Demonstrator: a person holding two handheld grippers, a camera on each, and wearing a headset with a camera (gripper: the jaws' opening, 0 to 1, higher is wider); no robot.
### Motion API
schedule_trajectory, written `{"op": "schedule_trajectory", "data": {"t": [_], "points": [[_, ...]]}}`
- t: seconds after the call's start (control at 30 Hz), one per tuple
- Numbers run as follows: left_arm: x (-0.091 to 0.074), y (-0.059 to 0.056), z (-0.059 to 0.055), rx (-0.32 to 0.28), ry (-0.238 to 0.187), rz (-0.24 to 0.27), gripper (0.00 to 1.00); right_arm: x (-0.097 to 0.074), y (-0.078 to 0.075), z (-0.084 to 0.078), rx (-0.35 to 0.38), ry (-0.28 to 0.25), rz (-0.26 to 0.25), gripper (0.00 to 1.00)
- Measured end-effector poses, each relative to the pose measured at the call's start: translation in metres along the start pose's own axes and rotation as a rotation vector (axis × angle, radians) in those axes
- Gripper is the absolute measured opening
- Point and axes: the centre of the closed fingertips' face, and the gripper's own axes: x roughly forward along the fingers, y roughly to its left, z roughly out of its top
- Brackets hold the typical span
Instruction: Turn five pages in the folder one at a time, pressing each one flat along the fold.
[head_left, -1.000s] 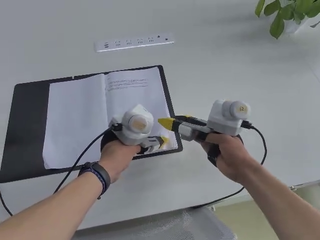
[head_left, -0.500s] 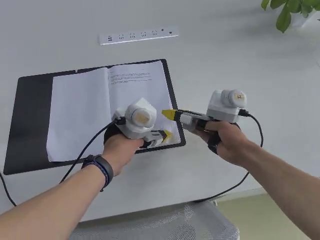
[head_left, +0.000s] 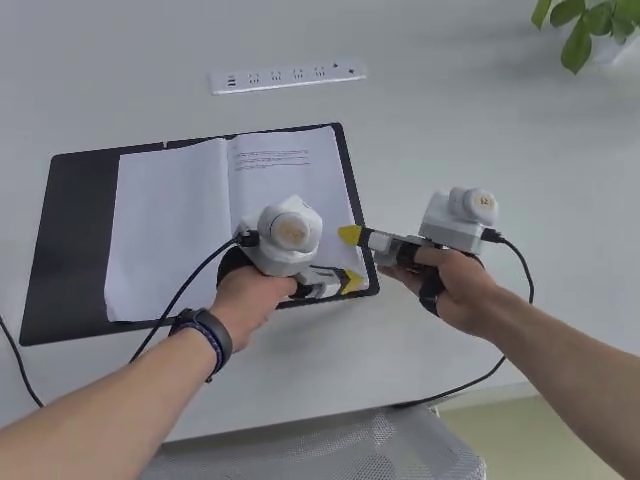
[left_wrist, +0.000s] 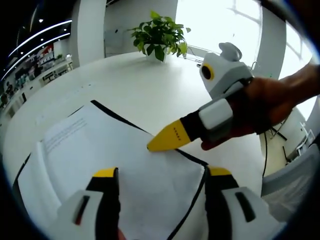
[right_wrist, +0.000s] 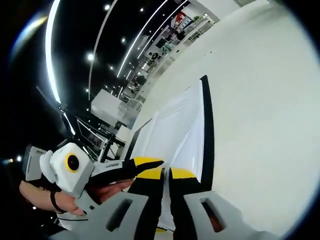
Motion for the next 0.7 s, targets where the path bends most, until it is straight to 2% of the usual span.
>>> {"op": "schedule_trajectory", "data": {"t": [0.2,0.4,0.6,0.7], "points": [[-0.012,0.001,0.006,0.009,-0.015,0.009,0.70,0.000,0.009,0.004,0.010,-0.015,0.010,0.01],[-0.028,0.008,0.012,-0.011,-0.055,0.028,0.71,0.002,0.022,0.009,-0.003,-0.027,0.030,0.00],[-0.049,0.013,0.013,-0.040,-0.089,0.045,0.72,0.003,0.040,0.017,-0.031,-0.051,0.046,0.00],[-0.060,0.017,0.008,-0.052,-0.101,0.057,0.73,0.006,0.047,0.020,-0.038,-0.061,0.058,0.00]]}}
